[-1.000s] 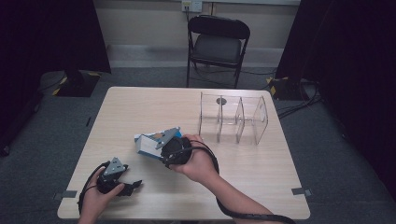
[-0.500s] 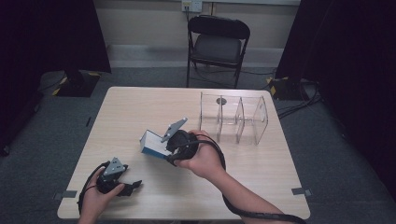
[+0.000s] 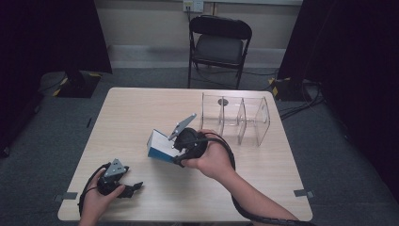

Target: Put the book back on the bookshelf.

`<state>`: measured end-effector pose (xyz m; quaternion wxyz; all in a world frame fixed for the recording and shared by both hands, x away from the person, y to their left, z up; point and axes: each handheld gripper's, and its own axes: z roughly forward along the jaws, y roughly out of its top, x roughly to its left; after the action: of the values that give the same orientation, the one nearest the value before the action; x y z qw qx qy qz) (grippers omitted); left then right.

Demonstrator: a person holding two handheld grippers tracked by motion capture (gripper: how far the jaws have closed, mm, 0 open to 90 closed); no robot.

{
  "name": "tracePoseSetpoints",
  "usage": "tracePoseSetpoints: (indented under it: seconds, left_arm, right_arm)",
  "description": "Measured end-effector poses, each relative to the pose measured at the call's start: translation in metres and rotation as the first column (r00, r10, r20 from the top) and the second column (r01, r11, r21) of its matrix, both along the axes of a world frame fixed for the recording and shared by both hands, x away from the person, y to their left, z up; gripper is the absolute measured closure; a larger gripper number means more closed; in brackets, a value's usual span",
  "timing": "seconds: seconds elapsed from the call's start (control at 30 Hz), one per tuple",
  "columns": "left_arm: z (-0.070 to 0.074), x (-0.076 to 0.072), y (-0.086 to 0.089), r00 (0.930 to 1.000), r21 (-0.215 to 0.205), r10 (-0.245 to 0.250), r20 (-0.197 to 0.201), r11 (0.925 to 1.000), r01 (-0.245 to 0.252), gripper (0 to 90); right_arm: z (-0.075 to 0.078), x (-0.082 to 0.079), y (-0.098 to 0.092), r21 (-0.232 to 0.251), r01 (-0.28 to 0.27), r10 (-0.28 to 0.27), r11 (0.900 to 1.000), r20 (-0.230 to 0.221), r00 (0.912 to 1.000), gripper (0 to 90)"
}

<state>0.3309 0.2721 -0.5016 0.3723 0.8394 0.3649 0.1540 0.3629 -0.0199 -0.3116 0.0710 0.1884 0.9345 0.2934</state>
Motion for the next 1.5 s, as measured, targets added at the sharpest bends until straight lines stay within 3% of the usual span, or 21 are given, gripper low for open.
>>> tracePoseSetpoints:
  seconds: [0.57, 0.9, 1.2, 1.5]
  left_arm:
    - [0.0, 0.0, 0.0, 1.0, 0.004, -0.002, 0.004, 1.0, 0.002, 13.9]
    - [0.0, 0.001, 0.0, 0.9999, 0.008, -0.007, 0.009, 0.9999, 0.007, 13.9]
    - [0.0, 0.001, 0.0, 0.9999, 0.008, -0.007, 0.009, 0.9999, 0.007, 13.8]
    - [0.0, 0.001, 0.001, 0.9999, 0.009, -0.009, 0.008, 0.9999, 0.008, 13.7]
  right_arm:
    - [0.018, -0.002, -0.007, -0.007, 0.025, -0.026, 1.0, -0.066, 0.9975, 61.8]
    - [0.023, 0.013, -0.002, 0.012, 0.039, -0.038, 0.999, -0.094, 0.9949, 61.1]
    - [0.028, 0.026, 0.004, 0.022, 0.021, -0.019, 1.0, -0.082, 0.9965, 60.6]
    - [0.032, 0.038, 0.005, 0.022, 0.026, -0.023, 0.999, -0.113, 0.9934, 60.8]
